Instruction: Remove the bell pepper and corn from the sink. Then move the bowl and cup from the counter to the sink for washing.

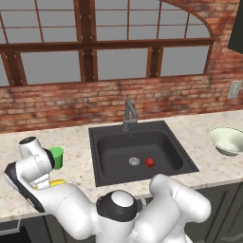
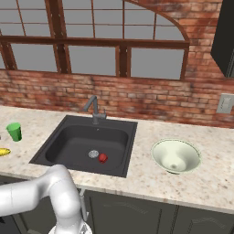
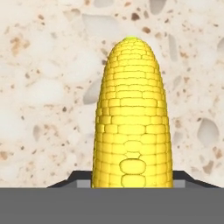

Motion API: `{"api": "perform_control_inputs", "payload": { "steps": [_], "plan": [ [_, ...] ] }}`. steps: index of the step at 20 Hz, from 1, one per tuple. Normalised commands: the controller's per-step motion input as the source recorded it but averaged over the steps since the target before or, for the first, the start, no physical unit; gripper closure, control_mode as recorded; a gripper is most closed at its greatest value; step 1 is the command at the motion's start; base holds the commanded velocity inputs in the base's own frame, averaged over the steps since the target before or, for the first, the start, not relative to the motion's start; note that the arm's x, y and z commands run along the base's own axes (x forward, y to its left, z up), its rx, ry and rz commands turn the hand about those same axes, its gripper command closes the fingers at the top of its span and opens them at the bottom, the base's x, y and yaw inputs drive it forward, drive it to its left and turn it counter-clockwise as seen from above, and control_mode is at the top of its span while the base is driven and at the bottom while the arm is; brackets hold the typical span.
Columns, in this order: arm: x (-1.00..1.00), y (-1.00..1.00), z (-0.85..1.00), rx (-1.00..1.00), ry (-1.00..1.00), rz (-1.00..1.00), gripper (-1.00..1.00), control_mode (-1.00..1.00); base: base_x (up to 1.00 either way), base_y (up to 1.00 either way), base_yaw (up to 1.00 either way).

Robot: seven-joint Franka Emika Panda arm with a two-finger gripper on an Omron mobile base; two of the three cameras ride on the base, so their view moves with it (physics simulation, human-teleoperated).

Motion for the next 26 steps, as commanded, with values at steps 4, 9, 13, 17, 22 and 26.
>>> {"api": "perform_control_inputs", "payload": {
  "steps": [4,9,13,17,22,26],
  "plan": [
    [0.0,-0.01,0.02,0.0,0.0,0.0,-1.0,-1.0,0.0,0.0,0.0],
    [-0.08,-0.01,0.12,0.0,0.01,0.0,-1.0,-1.0,0.0,0.0,0.0],
    [-0.09,-0.01,0.17,0.01,0.01,0.0,-1.0,-1.0,0.0,0.0,0.0],
    [-0.18,-0.07,0.24,0.0,0.07,0.0,-1.0,-1.0,0.0,0.0,0.0],
    [-0.21,-0.15,0.25,0.0,0.01,0.0,-1.0,-1.0,0.0,0.0,0.0],
    [-0.24,-0.22,0.25,0.0,0.0,0.02,-1.0,-1.0,0.0,0.0,0.0]
  ]
}}
